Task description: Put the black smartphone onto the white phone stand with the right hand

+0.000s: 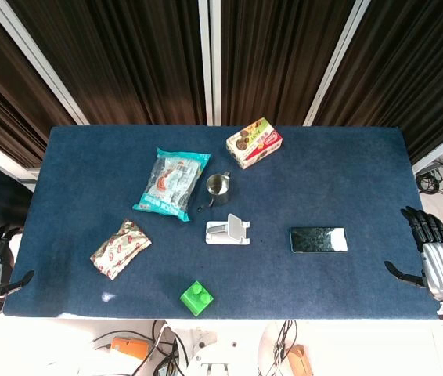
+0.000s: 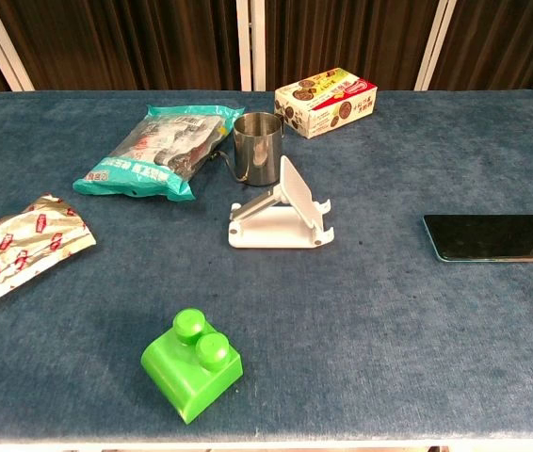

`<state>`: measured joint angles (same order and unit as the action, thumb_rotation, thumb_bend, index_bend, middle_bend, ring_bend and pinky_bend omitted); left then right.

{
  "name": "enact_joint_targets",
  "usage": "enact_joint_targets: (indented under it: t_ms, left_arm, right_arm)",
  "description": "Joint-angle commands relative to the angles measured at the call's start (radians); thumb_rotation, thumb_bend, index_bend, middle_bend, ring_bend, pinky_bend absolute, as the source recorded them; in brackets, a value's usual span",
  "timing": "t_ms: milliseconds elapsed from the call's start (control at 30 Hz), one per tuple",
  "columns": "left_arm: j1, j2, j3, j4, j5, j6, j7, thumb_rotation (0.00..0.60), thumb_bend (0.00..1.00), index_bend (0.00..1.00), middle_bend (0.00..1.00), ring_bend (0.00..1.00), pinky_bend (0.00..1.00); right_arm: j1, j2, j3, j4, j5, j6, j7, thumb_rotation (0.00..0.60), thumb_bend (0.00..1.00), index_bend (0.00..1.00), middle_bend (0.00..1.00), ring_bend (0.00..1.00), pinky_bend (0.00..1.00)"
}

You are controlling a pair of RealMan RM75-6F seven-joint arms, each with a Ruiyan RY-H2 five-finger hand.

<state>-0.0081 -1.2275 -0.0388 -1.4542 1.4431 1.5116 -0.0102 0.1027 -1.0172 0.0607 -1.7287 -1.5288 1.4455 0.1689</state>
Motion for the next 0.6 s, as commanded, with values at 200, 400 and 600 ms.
enact_joint_targets:
  t_ms: [200, 400, 600]
  left_arm:
    - [-0.001, -0.004, 0.001, 0.002, 0.003, -0.003, 0.000, 0.600, 0.12, 0.14, 0.07, 0.01, 0.00]
    - [-0.004, -0.011, 0.003, 0.006, 0.009, -0.005, -0.006, 0.600, 0.12, 0.14, 0.07, 0.01, 0.00]
    - [-0.002, -0.016, 0.006, 0.016, 0.007, -0.011, -0.013, 0.600, 0.12, 0.14, 0.07, 0.01, 0.00]
  right_arm:
    - [0.030, 0.004, -0.005, -0.050, 0.020, -0.070, -0.003, 0.600, 0.36, 0.03, 0.09, 0.00, 0.02]
    - [0.144, -0.043, 0.021, -0.098, 0.151, -0.279, -0.169, 0.600, 0.36, 0.01, 0.09, 0.00, 0.02]
    - [0.281, -0.145, 0.052, -0.042, 0.361, -0.475, -0.363, 0.600, 0.36, 0.06, 0.02, 0.00, 0.00]
